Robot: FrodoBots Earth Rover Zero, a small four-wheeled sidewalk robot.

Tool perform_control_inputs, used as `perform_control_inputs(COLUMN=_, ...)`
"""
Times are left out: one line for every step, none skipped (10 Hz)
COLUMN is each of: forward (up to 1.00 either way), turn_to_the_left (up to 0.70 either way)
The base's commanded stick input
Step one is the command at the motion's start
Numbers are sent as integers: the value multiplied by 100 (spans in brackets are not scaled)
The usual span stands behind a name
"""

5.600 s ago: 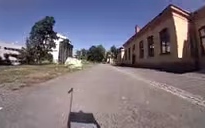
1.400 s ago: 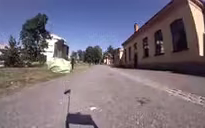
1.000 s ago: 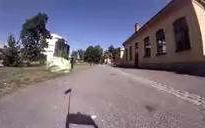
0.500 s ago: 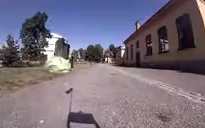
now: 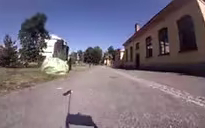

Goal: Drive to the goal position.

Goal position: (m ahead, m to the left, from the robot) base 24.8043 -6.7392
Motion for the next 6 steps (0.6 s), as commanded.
perform_control_inputs(forward=70, turn_to_the_left=-14)
perform_control_inputs(forward=70, turn_to_the_left=-14)
perform_control_inputs(forward=70, turn_to_the_left=-13)
perform_control_inputs(forward=70, turn_to_the_left=-13)
perform_control_inputs(forward=70, turn_to_the_left=-13)
perform_control_inputs(forward=70, turn_to_the_left=-12)
